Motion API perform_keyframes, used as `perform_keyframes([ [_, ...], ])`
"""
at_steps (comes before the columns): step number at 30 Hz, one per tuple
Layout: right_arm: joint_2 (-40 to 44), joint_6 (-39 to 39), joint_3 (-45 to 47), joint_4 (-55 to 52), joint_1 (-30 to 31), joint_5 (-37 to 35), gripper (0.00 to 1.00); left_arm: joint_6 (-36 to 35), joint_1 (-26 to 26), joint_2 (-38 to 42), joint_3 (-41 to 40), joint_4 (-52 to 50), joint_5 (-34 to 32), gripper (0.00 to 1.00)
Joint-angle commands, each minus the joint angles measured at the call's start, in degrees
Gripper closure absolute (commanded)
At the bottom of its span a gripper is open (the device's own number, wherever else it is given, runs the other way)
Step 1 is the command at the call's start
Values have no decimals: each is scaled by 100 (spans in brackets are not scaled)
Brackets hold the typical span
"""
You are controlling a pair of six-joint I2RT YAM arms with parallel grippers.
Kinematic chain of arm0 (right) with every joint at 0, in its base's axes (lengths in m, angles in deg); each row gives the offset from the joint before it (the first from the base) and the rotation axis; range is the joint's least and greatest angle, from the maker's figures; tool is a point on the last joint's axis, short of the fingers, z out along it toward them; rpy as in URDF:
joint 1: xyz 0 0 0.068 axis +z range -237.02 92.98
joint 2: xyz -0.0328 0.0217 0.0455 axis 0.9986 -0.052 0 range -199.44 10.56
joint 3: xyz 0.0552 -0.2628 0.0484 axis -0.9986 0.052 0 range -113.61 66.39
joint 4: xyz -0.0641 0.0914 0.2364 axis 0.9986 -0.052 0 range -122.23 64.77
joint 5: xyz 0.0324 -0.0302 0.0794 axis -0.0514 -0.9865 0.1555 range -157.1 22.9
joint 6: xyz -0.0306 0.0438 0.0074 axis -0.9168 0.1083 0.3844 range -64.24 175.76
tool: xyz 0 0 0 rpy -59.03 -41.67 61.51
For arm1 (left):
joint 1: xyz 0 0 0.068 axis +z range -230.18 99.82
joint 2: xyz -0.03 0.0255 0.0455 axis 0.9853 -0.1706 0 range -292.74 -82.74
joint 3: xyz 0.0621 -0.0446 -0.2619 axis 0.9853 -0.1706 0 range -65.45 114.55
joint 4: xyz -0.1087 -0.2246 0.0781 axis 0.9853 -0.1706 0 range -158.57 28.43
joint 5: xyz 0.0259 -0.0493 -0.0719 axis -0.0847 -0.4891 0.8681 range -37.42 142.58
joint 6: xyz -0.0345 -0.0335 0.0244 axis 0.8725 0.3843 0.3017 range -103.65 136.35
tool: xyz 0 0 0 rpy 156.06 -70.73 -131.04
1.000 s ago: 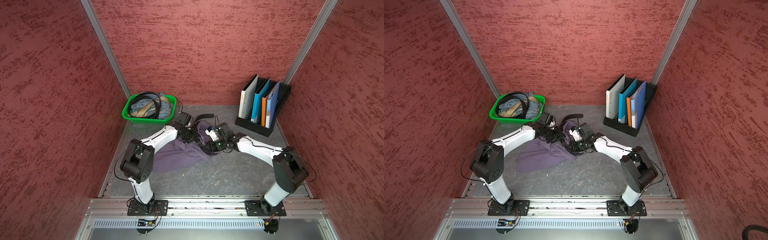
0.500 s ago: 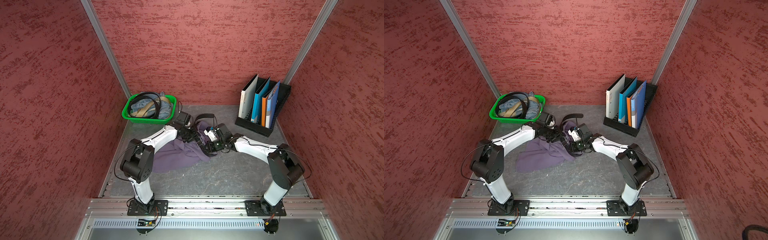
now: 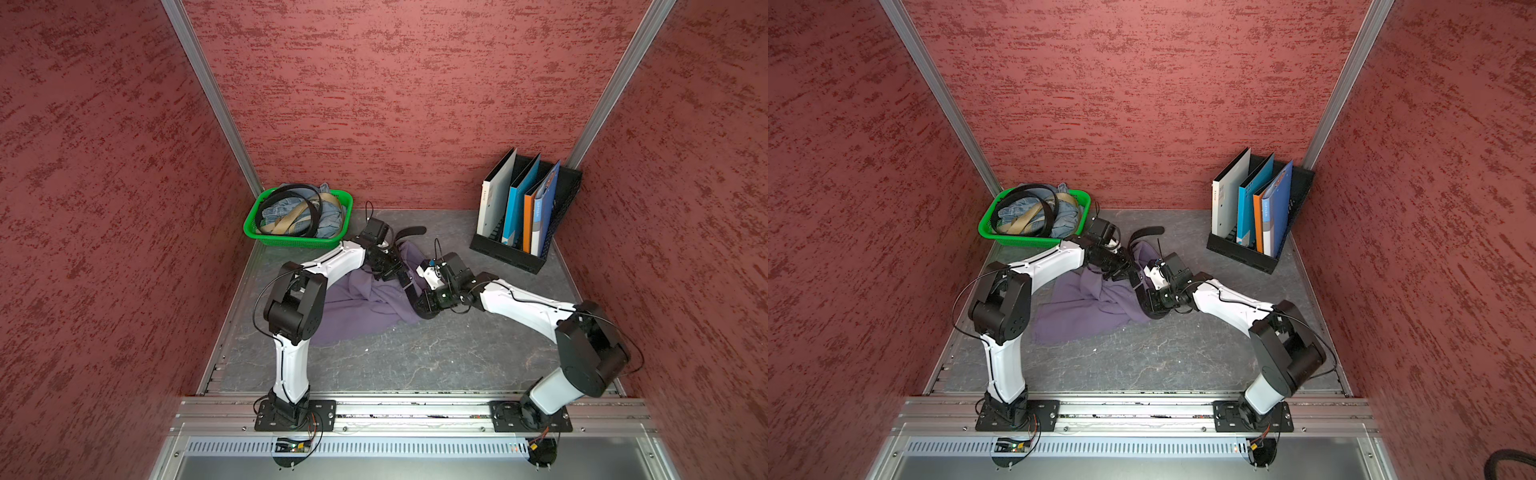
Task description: Remove the belt from the trousers
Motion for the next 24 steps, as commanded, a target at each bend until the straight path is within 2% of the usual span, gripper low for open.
perform_keyframes([
  [1,394,-48,57,-907,86,52,100,-90,223,-73,284,231,-671,100],
  [10,672,-2,412,-1660,86,-363,100,-266,518,388,344,24,-820,100],
  [15,733,440,211,-2267,66,-753,100,-343,637,635,310,-20,-896,100],
  [19,433,703,134,-2766,72,-798,100,-360,705,818,256,12,-884,100],
  [24,578,962,402,-3375,68,-764,100,-360,708,910,246,70,-835,100],
])
